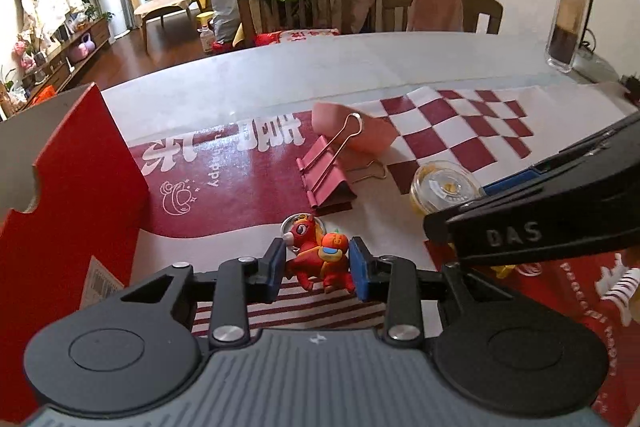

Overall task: Organize rigid objects
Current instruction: 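Grasp the correction tape with the right tool while the left tool grasps the red horse keychain, then carry the correction tape and horse keychain over the shoebox with both tools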

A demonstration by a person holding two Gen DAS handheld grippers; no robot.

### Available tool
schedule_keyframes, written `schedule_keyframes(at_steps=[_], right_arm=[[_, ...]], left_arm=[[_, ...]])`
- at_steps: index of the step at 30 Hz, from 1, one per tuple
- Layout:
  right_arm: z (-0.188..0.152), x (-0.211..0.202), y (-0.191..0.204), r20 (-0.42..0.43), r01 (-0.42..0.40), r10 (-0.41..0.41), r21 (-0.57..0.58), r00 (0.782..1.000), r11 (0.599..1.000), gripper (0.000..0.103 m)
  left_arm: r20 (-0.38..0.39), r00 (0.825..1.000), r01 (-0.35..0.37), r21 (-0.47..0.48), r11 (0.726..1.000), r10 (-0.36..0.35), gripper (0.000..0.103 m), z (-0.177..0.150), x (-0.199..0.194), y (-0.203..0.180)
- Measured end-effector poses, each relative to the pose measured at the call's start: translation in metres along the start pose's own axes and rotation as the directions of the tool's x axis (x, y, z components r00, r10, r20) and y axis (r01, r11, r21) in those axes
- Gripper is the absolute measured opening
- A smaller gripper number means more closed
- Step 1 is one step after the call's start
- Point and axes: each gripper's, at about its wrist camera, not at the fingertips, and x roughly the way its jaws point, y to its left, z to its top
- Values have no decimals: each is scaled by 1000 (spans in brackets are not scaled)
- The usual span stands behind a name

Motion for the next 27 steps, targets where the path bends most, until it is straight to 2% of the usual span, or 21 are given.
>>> schedule_keyframes(at_steps=[13,18,27], right_arm=[[-12,-69,8,84,-50,50,-4,995,999,44],[-11,-91,23,93,-64,68,-41,993,997,44],[1,-127,58,147,-84,100,-108,984,991,44]], left_arm=[[23,999,38,-86,996,-36,33,15,-62,16],[4,999,54,-138,989,-54,33,25,-84,27],[59,997,60,-132,989,-52,33,41,-130,54]])
